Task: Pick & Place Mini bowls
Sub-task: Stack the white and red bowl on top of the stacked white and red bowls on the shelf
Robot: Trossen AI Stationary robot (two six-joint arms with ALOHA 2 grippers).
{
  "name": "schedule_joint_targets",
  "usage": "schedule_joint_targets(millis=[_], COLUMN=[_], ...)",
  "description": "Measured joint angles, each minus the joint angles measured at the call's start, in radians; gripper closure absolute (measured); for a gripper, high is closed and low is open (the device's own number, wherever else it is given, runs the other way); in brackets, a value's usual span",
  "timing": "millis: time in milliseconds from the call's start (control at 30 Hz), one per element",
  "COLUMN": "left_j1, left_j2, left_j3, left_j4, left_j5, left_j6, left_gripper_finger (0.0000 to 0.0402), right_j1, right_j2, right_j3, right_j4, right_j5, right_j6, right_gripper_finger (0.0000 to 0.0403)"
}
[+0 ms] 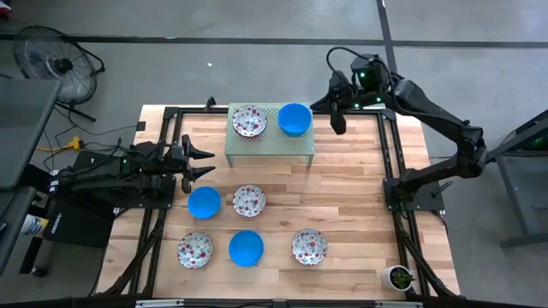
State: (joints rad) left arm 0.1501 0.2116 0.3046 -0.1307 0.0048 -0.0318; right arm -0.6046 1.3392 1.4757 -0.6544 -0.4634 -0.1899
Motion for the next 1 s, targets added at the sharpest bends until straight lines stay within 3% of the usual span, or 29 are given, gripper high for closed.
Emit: schedule_joint_targets(millis=[467, 733, 1000], left_j1=[0.000, 0.000, 0.000], left_j2=[0.000, 0.000, 0.000], left_j3=[0.000, 0.000, 0.000], left_j4=[0.000, 0.000, 0.000], left_j5=[0.000, 0.001, 0.004], left_j6=[0.000, 0.000, 0.000], left_gripper_finger=[0.0207, 0.0207, 0.0207], right_j1=[0.052, 0.057, 0.155], right_j2=[0.000, 0.000, 0.000], right_j3=[0.000, 0.000, 0.000], right_j4=[-0.067, -0.175, -0.330], right_j5=[-0.017, -0.013, 0.140], right_j6=[-0.015, -0.021, 0.048], right_gripper_finger=[0.0399, 0.0355, 0.0310])
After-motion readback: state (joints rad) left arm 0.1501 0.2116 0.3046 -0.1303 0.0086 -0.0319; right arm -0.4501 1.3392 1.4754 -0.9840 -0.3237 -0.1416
